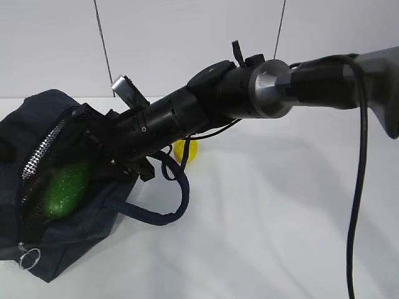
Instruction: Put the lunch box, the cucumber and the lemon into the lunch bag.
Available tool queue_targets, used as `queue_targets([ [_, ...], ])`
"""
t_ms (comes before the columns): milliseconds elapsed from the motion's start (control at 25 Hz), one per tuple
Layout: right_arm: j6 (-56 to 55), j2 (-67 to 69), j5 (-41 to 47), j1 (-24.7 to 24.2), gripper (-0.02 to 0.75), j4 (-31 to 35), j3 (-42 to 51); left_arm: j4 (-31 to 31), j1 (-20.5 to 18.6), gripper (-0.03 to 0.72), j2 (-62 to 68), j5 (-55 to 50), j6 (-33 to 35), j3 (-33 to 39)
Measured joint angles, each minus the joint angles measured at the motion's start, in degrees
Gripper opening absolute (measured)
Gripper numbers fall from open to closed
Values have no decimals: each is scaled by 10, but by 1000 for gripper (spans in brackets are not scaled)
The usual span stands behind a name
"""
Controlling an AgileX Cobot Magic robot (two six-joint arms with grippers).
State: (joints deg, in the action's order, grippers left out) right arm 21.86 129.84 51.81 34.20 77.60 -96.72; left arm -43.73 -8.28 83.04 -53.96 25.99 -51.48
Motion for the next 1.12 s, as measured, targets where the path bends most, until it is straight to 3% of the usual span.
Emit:
queue_targets([
  [800, 0, 1, -13, 1, 368, 19, 0, 0, 0, -1, 0, -1, 0, 0],
  [1120, 1, 1, -13, 1, 547, 20, 0, 0, 0, -1, 0, -3, 0, 0],
])
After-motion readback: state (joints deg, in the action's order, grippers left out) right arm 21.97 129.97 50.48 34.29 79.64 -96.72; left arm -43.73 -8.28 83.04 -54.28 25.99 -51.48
